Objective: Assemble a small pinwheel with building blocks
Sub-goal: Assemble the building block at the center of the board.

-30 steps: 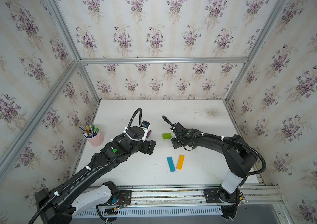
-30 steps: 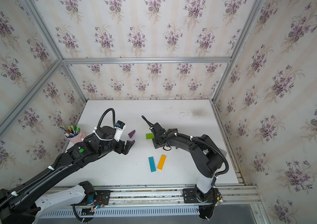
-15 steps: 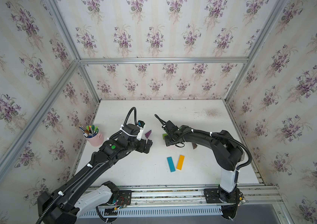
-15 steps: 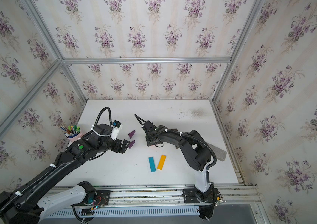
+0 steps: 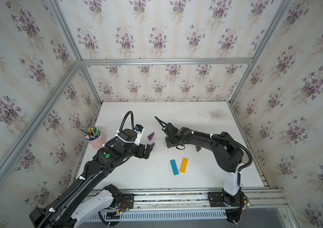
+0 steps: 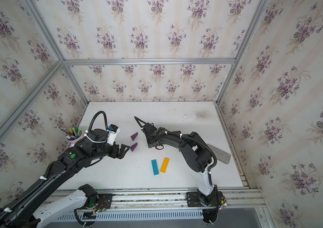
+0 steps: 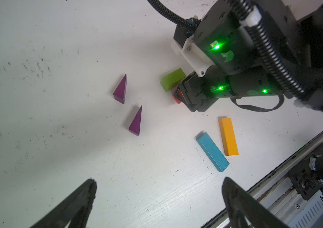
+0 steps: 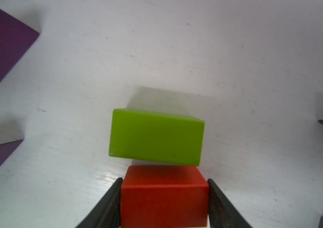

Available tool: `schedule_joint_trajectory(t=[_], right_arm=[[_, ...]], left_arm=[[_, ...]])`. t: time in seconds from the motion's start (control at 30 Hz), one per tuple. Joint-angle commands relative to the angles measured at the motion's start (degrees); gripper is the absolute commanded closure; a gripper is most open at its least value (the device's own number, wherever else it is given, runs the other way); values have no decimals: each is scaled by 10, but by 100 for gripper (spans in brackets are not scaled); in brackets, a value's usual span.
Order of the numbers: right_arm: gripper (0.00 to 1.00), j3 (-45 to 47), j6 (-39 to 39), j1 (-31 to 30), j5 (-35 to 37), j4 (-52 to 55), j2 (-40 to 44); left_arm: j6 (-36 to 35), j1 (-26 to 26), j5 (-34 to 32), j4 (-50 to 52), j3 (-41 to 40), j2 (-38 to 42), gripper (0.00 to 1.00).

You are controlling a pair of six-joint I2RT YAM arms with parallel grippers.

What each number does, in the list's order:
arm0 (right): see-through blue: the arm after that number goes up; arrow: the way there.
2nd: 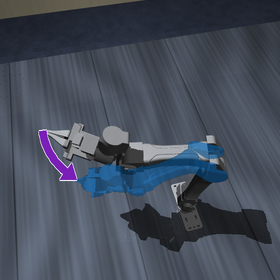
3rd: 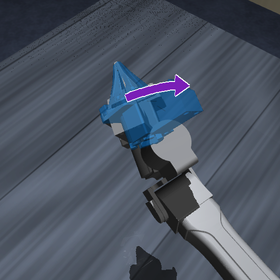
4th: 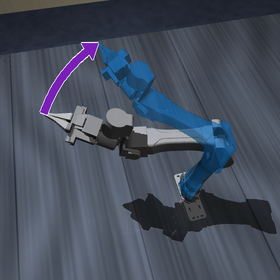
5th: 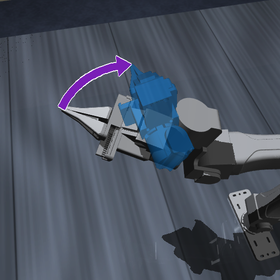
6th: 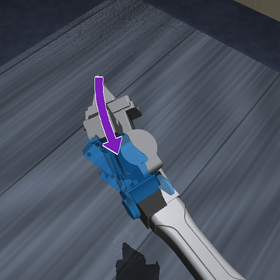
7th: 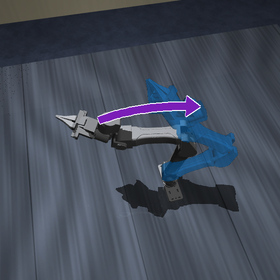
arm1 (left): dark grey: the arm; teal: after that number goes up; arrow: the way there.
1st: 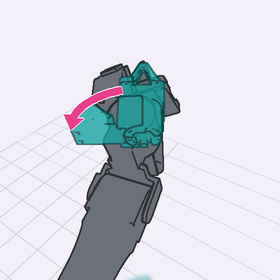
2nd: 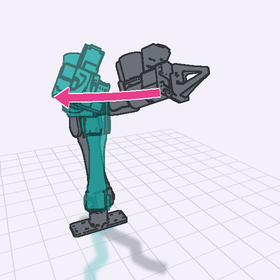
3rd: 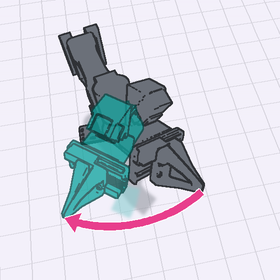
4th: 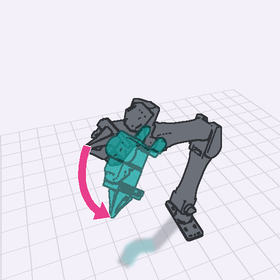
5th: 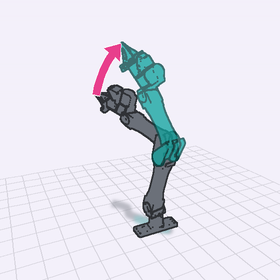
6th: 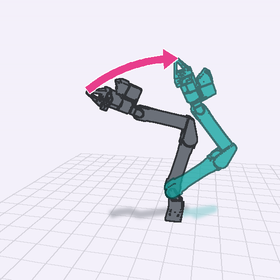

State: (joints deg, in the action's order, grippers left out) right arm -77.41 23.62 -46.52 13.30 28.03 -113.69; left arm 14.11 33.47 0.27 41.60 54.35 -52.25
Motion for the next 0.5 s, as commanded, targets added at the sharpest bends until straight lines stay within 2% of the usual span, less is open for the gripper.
schedule_joint_trajectory(t=[0.0, 0.47], right_arm=[[46, -7, 6, -1, -5, 4, -12], [46, -33, 11, -2, -28, 8, -34]], left_arm=[[4, 0, -3, 10, 3, 4, 1], [-1, 0, -2, 12, 7, -2, 1]])
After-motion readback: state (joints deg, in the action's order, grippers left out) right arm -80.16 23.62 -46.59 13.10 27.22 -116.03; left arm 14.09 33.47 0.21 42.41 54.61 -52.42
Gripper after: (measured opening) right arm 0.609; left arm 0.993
